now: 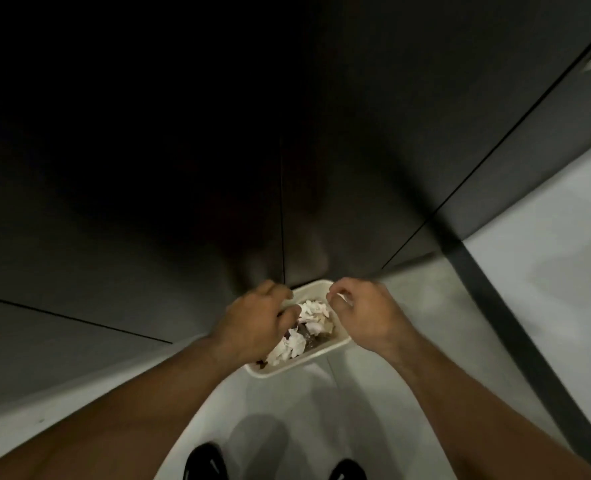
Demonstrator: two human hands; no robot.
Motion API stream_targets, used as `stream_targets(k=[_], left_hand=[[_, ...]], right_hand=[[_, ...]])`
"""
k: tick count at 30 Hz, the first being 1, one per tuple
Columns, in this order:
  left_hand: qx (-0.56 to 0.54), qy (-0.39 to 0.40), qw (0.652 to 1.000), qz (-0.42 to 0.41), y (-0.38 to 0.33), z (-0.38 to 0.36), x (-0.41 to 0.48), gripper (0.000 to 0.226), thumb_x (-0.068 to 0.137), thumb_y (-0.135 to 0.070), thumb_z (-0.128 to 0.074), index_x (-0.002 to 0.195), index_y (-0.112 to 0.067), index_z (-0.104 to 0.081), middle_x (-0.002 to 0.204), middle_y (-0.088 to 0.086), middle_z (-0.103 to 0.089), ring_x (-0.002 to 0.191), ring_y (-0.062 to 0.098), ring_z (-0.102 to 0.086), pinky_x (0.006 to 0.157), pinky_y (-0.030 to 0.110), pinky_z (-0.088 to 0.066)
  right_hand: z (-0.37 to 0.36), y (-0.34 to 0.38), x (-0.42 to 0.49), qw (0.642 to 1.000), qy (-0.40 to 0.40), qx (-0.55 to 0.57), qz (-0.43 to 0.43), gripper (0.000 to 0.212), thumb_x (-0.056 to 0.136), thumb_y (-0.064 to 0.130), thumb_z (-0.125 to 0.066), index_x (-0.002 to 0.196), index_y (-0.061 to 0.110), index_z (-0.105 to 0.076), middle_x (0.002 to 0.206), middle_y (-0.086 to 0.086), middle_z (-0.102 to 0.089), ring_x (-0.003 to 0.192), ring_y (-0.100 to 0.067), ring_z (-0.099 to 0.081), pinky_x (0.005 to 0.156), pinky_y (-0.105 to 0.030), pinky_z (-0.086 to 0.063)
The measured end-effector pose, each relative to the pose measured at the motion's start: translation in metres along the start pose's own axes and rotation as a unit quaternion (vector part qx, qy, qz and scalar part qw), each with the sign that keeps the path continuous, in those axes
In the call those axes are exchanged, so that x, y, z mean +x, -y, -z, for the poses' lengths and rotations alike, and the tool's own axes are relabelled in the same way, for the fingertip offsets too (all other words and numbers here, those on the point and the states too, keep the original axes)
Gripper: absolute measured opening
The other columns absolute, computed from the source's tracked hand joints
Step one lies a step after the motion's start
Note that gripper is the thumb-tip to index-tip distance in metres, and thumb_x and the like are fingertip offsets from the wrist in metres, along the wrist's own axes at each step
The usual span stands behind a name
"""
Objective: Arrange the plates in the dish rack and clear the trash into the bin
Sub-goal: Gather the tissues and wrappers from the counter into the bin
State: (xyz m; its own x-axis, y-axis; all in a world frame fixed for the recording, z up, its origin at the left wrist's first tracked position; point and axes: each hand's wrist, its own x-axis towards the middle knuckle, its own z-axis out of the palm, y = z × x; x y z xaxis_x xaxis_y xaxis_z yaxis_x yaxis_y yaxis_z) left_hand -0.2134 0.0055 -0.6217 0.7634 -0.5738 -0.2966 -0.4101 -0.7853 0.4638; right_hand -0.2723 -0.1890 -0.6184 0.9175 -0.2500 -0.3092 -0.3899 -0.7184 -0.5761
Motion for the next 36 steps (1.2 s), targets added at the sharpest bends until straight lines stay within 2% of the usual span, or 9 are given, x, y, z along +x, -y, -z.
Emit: stream_targets(k=[4, 8, 13, 17, 20, 26, 29, 34, 36], left_hand=[[-0.010, -0.006, 0.998, -0.061, -0.065, 0.114, -0.044, 0.028, 0.095, -0.052, -0.043, 0.106, -0.030, -0.058, 0.102, -0.012, -0.051, 0.088, 0.008, -0.055, 0.076, 0.032, -0.050], [-0.018, -0.030, 0.993, -0.109, -0.130, 0.224, -0.094, 0.029, 0.093, -0.055, -0.040, 0.098, -0.033, -0.058, 0.092, -0.018, -0.050, 0.080, 0.001, -0.054, 0.068, 0.022, -0.049], [-0.006, -0.125, 0.979, -0.159, -0.199, 0.339, -0.138, 0.024, 0.094, -0.050, -0.043, 0.094, -0.031, -0.058, 0.088, -0.016, -0.051, 0.078, 0.002, -0.053, 0.070, 0.026, -0.047], [-0.004, -0.210, 0.963, -0.171, -0.228, 0.403, -0.152, 0.022, 0.094, -0.045, -0.048, 0.092, -0.026, -0.060, 0.085, -0.012, -0.052, 0.075, 0.005, -0.053, 0.069, 0.029, -0.046], [-0.006, -0.242, 0.958, -0.154, -0.226, 0.427, -0.154, 0.020, 0.094, -0.042, -0.051, 0.090, -0.025, -0.059, 0.083, -0.011, -0.052, 0.074, 0.006, -0.052, 0.068, 0.031, -0.046], [0.009, -0.248, 0.958, -0.147, -0.195, 0.450, -0.135, 0.014, 0.092, -0.040, -0.054, 0.089, -0.028, -0.058, 0.083, -0.014, -0.051, 0.075, 0.004, -0.051, 0.067, 0.027, -0.045], [0.011, -0.245, 0.959, -0.143, -0.178, 0.463, -0.115, 0.012, 0.093, -0.039, -0.054, 0.092, -0.028, -0.059, 0.089, -0.015, -0.052, 0.079, 0.006, -0.052, 0.069, 0.025, -0.043], [0.007, -0.254, 0.955, -0.152, -0.153, 0.480, -0.087, 0.019, 0.093, -0.040, -0.053, 0.102, -0.026, -0.062, 0.097, -0.011, -0.056, 0.085, 0.007, -0.053, 0.074, 0.027, -0.045], [0.001, -0.249, 0.955, -0.162, -0.144, 0.485, -0.078, 0.020, 0.093, -0.039, -0.054, 0.104, -0.025, -0.063, 0.099, -0.011, -0.057, 0.086, 0.007, -0.053, 0.076, 0.029, -0.047]], right_hand=[[0.104, 0.061, -0.035, 0.999, -0.017, 0.028, 0.025, 0.012, 0.095, 0.038, -0.058, 0.094, 0.032, -0.068, 0.086, 0.017, -0.067, 0.079, 0.000, -0.062, 0.066, -0.016, -0.046], [0.209, 0.133, -0.071, 0.996, -0.040, 0.064, 0.048, 0.010, 0.092, 0.039, -0.063, 0.085, 0.033, -0.067, 0.076, 0.016, -0.068, 0.071, 0.002, -0.063, 0.065, -0.024, -0.055], [0.317, 0.221, -0.110, 0.987, -0.063, 0.063, 0.133, 0.011, 0.091, 0.033, -0.066, 0.080, 0.031, -0.068, 0.073, 0.011, -0.068, 0.068, -0.002, -0.062, 0.067, -0.033, -0.055], [0.370, 0.268, -0.127, 0.979, -0.099, 0.049, 0.170, 0.008, 0.090, 0.032, -0.066, 0.086, 0.027, -0.070, 0.075, 0.011, -0.068, 0.070, -0.002, -0.062, 0.066, -0.029, -0.054], [0.384, 0.287, -0.132, 0.977, -0.117, 0.040, 0.173, 0.009, 0.090, 0.032, -0.068, 0.082, 0.032, -0.065, 0.076, 0.011, -0.066, 0.068, -0.003, -0.062, 0.061, -0.021, -0.049], [0.357, 0.312, -0.118, 0.985, -0.105, -0.021, 0.138, 0.015, 0.089, 0.034, -0.069, 0.084, 0.037, -0.055, 0.091, 0.013, -0.055, 0.076, -0.004, -0.058, 0.063, -0.018, -0.044], [0.341, 0.325, -0.100, 0.986, -0.106, -0.055, 0.118, 0.013, 0.089, 0.039, -0.068, 0.096, 0.032, -0.060, 0.097, 0.012, -0.052, 0.080, -0.004, -0.055, 0.068, -0.022, -0.047], [0.328, 0.352, -0.061, 0.985, -0.124, -0.090, 0.077, 0.046, 0.088, 0.053, -0.064, 0.126, 0.029, -0.053, 0.115, 0.006, -0.051, 0.098, -0.014, -0.056, 0.078, -0.031, -0.048], [0.318, 0.359, -0.048, 0.984, -0.107, -0.133, 0.057, 0.043, 0.092, 0.050, -0.059, 0.127, 0.027, -0.052, 0.117, 0.001, -0.053, 0.101, -0.020, -0.057, 0.078, -0.034, -0.047]])
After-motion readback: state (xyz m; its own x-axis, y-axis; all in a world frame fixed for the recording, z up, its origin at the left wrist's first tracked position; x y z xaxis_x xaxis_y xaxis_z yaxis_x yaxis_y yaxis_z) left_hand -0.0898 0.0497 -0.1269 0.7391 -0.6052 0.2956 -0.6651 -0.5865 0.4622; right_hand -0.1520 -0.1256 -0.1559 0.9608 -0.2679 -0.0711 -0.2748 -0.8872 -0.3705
